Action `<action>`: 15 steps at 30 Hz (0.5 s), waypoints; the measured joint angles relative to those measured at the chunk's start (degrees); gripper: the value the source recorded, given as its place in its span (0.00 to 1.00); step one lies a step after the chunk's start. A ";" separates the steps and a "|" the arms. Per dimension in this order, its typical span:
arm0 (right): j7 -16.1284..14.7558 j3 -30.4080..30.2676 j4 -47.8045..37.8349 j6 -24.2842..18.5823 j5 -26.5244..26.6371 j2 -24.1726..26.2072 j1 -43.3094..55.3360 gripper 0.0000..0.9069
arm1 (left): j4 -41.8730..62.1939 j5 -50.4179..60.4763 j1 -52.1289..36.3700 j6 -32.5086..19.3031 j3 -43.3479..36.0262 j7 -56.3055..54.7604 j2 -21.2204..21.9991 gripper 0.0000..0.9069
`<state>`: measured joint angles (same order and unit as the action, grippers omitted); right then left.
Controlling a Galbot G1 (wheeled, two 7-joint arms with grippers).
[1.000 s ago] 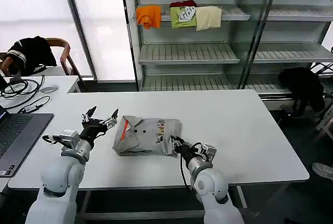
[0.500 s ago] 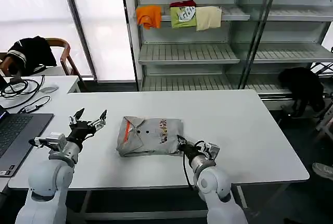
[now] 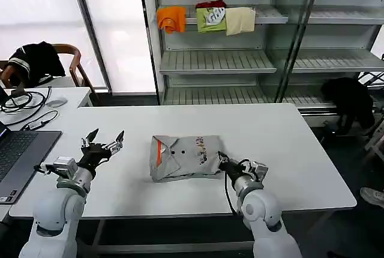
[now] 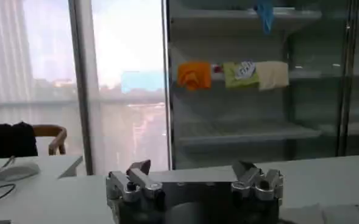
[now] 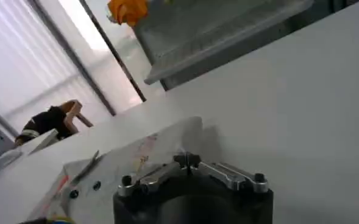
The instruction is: Fold and organize the clothes.
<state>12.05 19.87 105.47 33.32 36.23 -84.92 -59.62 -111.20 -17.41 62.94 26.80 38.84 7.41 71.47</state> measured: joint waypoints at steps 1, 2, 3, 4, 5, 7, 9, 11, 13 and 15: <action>-0.04 -0.11 0.04 -0.01 -0.49 0.07 -0.38 1.00 | 0.02 0.00 0.12 -0.09 0.03 0.05 0.00 1.00; -0.10 -0.28 0.07 -0.01 -1.01 0.16 -0.83 1.00 | 0.06 0.01 0.22 -0.14 0.09 0.09 0.00 1.00; -0.20 -0.40 0.19 0.00 -1.63 0.19 -1.22 1.00 | 0.08 0.01 0.33 -0.19 0.16 0.09 -0.03 1.00; -0.31 -0.51 0.29 -0.01 -2.45 0.23 -1.60 1.00 | 0.12 0.01 0.44 -0.23 0.23 0.10 -0.06 1.00; -0.48 -0.54 0.42 -0.02 -3.65 0.24 -2.04 1.00 | 0.15 -0.01 0.56 -0.29 0.34 0.13 -0.11 1.00; -0.95 -0.39 0.80 -0.02 -6.41 0.14 -2.92 1.00 | 0.15 -0.13 0.83 -0.43 0.66 0.13 -0.17 1.00; -1.61 -0.03 1.36 -0.09 -9.80 -0.11 -3.85 1.00 | 0.13 -0.35 1.09 -0.60 0.92 0.14 -0.12 1.00; -2.44 0.48 2.11 -0.12 -13.30 -0.18 -4.66 1.00 | 0.13 -0.67 1.35 -0.83 1.20 0.16 -0.05 1.00; -3.40 1.10 3.17 -0.22 -16.91 0.11 -5.21 1.00 | 0.13 -1.07 1.63 -1.14 1.46 0.18 0.13 1.00; -4.34 1.65 4.25 -0.45 -20.40 0.68 -5.83 1.00 | 0.20 -1.40 1.95 -1.46 1.63 0.18 0.31 1.00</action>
<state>7.71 21.52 109.72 32.87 15.83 -84.24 -65.44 -111.00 -18.81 64.89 25.34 40.47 7.58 71.78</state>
